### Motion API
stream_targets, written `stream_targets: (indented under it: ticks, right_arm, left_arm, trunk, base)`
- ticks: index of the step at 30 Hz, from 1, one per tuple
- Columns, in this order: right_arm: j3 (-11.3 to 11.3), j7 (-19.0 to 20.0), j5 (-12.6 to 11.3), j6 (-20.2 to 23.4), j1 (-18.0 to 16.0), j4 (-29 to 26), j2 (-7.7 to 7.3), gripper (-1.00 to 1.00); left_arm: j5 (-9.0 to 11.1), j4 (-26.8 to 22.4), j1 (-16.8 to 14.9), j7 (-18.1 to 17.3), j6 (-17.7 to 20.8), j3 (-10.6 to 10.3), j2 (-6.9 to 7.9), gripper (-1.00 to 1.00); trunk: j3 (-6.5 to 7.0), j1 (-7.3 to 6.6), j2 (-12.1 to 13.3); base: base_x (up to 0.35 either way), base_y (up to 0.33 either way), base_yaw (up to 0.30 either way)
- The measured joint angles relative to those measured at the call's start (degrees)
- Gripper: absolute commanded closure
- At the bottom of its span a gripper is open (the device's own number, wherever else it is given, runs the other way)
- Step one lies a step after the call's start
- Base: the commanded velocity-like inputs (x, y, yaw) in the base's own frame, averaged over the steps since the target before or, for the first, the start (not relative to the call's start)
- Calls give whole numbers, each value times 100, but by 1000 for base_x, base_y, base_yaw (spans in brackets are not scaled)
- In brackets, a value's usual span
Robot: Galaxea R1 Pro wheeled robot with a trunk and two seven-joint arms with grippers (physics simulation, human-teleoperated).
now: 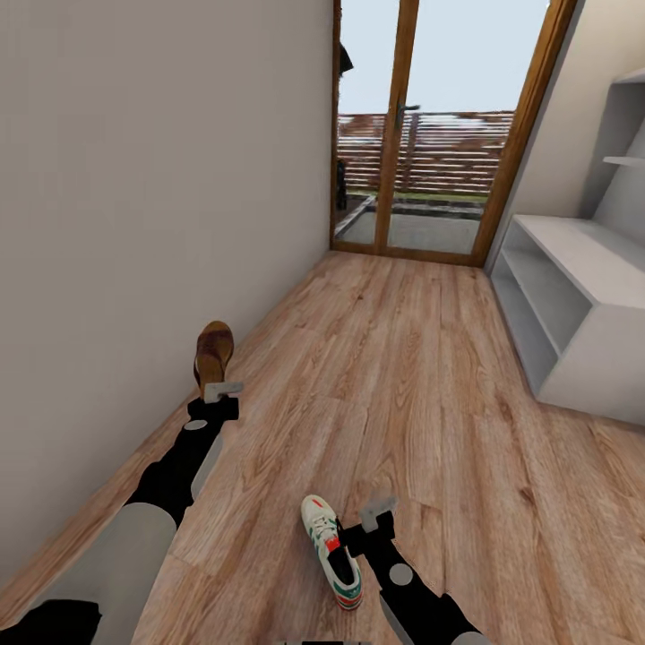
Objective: Pick up the two gym shoes and the two sandals from the corridor floor and place them onto the hallstand (shoe rack) in the corridor, making sure they are on the rack and not on the floor. Arrange them so the two gym shoes are next to each other and the two sandals are next to each other.
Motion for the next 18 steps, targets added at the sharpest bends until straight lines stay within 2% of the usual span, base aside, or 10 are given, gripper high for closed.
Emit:
stream_targets:
  ticks: [2, 4, 6, 8, 13, 16, 18]
  right_arm:
    - [135, 119, -1, 1, 0, 91, -4, -100]
    - [223, 399, -3, 9, 0, 150, -15, -100]
    - [254, 845, 1, 10, 0, 174, -21, -100]
    - [254, 984, 2, 8, 0, 177, -23, -100]
    - [249, 1097, -2, -2, 0, 156, -27, -100]
    - [234, 1105, -9, -1, 0, 143, -31, -100]
    - [115, 1090, -12, -1, 0, 133, -32, -100]
  left_arm:
    - [0, 0, -1, 0, 3, 8, 5, 100]
    - [0, 0, -1, -2, 5, 14, 7, 100]
    - [1, 0, 0, -1, 5, 11, 6, 100]
    - [1, 0, 0, 0, 5, 10, 3, 100]
    - [1, 0, 0, -1, 6, 9, 1, 100]
    - [5, 1, 0, -3, 6, 10, 3, 100]
    - [7, 1, 0, -5, 6, 13, 7, 100]
  trunk:
    - [0, 0, 0]
    - [0, 0, 0]
    - [0, 0, 0]
    - [0, 0, 0]
    - [0, 0, 0]
    - [-54, 65, -119]
    - [-103, 72, -122]
  base:
    - [0, 0, 1]
    - [0, 0, 0]
    - [0, 0, 0]
    - [0, 0, 0]
    - [0, 0, 0]
    - [0, 0, 0]
    - [0, 0, 0]
